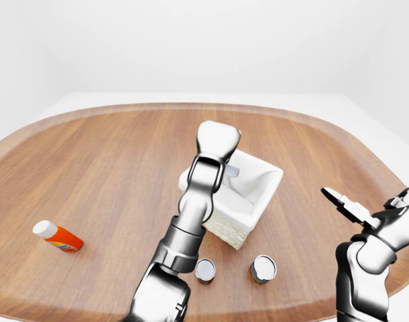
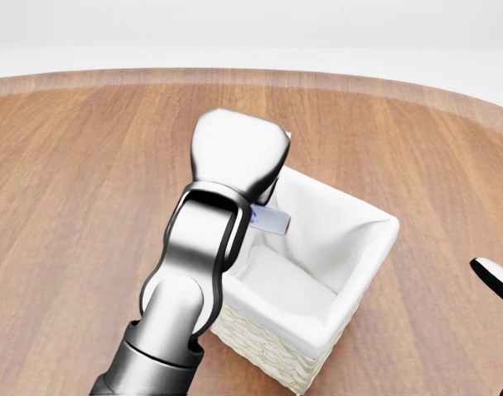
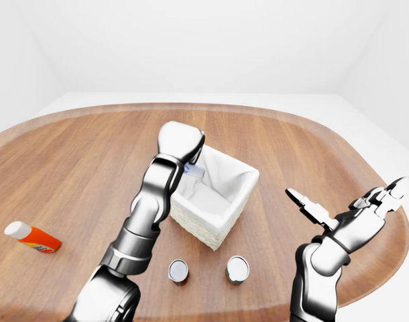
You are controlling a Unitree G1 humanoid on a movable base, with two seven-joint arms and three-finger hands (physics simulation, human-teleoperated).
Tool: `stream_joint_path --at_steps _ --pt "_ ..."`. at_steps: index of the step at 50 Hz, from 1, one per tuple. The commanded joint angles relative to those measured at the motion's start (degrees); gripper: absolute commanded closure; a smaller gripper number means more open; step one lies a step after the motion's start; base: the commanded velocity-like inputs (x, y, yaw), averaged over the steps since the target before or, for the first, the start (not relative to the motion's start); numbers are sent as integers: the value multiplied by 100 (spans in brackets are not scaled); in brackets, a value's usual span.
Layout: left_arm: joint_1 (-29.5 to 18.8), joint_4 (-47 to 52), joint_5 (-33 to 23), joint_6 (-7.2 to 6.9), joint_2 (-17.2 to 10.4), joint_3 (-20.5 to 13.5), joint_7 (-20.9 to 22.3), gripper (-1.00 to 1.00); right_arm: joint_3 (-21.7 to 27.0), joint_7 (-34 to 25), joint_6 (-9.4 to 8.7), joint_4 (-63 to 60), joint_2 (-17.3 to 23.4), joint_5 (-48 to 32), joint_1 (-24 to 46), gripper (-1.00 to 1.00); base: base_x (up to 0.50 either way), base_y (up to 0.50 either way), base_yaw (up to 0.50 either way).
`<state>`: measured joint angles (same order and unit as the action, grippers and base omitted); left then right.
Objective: Pick up the alphabet soup and the cream cheese box, and put them in the basket.
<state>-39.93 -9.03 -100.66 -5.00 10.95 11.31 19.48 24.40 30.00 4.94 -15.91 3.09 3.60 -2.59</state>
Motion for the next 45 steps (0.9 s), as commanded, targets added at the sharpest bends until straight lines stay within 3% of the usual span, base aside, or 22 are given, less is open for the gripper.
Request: stream_joint_path --at_steps 1,6,14,32,45 --pt "-526 -1366 339 0 71 -52 -531 100 -7 0 6 4 4 17 2 -100 0 0 0" --pt "-850 -2238 488 0 29 -42 -926 100 -8 0 6 34 2 25 7 -100 0 0 0" --pt "-1054 -2637 314 0 95 90 -898 100 -8 0 -19 -53 -7 36 -18 -100 0 0 0" --pt "-1633 -4324 680 0 227 51 -1681 100 -6 0 1 -36 -27 51 -18 -100 0 0 0" --pt "-1925 -5095 902 0 244 46 -2022 100 -11 0 -32 -62 -18 71 -24 -100 0 0 0"
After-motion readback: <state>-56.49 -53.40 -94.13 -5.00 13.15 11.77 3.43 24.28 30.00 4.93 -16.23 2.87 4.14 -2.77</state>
